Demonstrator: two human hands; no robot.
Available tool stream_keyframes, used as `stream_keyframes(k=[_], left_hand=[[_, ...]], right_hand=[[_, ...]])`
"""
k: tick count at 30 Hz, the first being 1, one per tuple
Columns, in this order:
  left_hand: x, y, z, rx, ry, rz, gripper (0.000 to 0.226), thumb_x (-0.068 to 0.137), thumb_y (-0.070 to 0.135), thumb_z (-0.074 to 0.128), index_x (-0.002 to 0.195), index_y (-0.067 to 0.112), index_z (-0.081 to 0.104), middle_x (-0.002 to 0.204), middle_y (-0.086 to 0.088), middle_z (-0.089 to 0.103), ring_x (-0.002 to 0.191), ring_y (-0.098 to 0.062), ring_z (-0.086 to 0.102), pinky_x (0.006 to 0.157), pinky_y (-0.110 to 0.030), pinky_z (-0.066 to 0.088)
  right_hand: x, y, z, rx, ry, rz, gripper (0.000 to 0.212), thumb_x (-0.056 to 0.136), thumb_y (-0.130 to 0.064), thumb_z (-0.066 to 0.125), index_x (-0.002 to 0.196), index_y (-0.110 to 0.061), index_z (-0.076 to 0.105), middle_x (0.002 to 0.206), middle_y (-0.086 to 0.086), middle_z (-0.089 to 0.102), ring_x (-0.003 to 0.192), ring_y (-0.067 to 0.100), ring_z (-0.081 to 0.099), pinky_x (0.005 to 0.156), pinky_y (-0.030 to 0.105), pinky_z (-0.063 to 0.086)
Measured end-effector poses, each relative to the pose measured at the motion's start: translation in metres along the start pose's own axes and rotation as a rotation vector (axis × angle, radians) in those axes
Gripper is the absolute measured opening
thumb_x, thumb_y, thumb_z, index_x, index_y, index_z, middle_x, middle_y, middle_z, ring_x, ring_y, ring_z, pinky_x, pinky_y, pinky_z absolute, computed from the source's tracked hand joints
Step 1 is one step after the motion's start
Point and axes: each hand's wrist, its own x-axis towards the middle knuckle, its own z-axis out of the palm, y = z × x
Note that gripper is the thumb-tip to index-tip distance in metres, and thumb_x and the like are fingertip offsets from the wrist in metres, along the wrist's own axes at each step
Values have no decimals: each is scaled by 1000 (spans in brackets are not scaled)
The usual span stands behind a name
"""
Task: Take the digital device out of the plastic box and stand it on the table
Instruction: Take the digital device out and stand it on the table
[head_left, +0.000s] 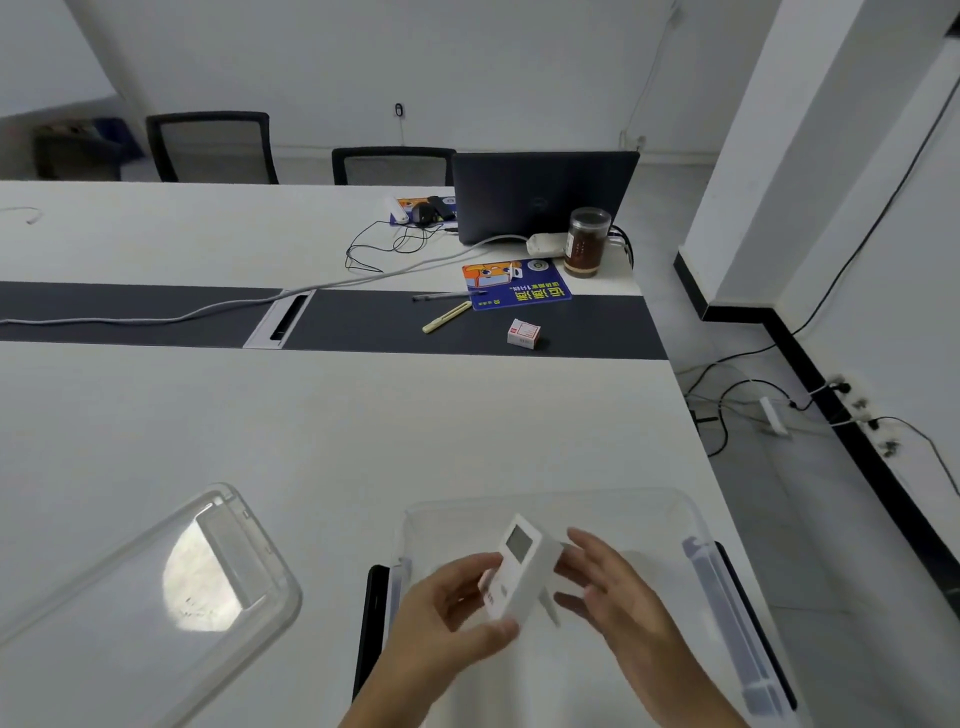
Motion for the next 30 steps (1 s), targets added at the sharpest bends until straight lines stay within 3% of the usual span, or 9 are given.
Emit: stream_keyframes(k=[2, 9, 12, 15, 18, 21, 24, 27, 30], left_hand=[[-3, 7, -1, 89, -23, 30, 54, 33, 20, 74, 86, 23, 66, 97, 4, 67, 84, 4, 66, 64, -8, 49], [-3, 18, -5, 331, -125, 156, 50, 44, 25, 72, 93, 29, 63, 116, 11, 58, 109, 5, 54, 82, -4, 42], [2, 21, -7, 360, -152, 172, 50, 47, 25, 72, 95, 33, 62, 117, 14, 57, 111, 6, 52, 84, -5, 41], [13, 25, -8, 366, -145, 143, 59, 47, 31, 75, 103, 35, 56, 120, 10, 57, 111, 1, 54, 86, -12, 45], [28, 26, -11, 374, -37, 170, 65, 47, 45, 72, 107, 42, 47, 123, 17, 51, 113, 10, 48, 88, -10, 44], [43, 29, -24, 534, 233, 277, 59, 48, 67, 60, 100, 41, 51, 114, 28, 49, 106, 18, 46, 91, -8, 40], [59, 30, -40, 677, 401, 242, 55, 62, 54, 57, 101, 17, 65, 108, 11, 60, 104, -2, 52, 92, -22, 39], [70, 24, -48, 659, 350, 144, 27, 77, 24, 66, 100, 10, 67, 106, -3, 67, 97, -13, 59, 78, -13, 41], [77, 20, -46, 652, 301, 107, 25, 79, 20, 64, 103, 13, 66, 94, 1, 65, 90, -11, 58, 76, -6, 36]], right_hand=[[3, -10, -2, -28, -99, 37, 85, 39, -62, 77, 112, -34, 43, 126, -13, 51, 112, -5, 54, 87, 17, 49], [12, -25, -6, -89, -172, 60, 84, 42, -39, 86, 114, -23, 45, 114, 0, 56, 103, 2, 59, 80, 19, 49], [17, -29, -9, -101, -215, 97, 79, 49, -26, 75, 118, -28, 38, 117, 0, 51, 102, -3, 58, 79, 19, 49], [26, -36, -15, -130, -225, 111, 75, 44, -23, 73, 114, -23, 43, 114, 2, 53, 97, 0, 61, 74, 20, 51], [42, -47, -22, -132, -154, 82, 75, 38, -18, 72, 108, -17, 46, 109, 7, 55, 91, 3, 63, 68, 20, 52], [73, -65, -32, -201, 0, 14, 66, 45, -10, 76, 102, -22, 45, 107, 1, 56, 96, 8, 62, 69, 18, 55], [122, -72, -42, -346, 117, -5, 62, 64, 8, 73, 111, -18, 42, 116, 6, 53, 106, 21, 53, 76, 25, 54], [175, -61, -47, -501, 188, 37, 72, 65, 3, 74, 126, -6, 36, 130, 14, 46, 109, 21, 49, 90, 35, 48], [216, -38, -49, -575, 175, 113, 77, 66, -2, 75, 130, -5, 33, 137, 15, 42, 119, 26, 48, 97, 39, 46]])
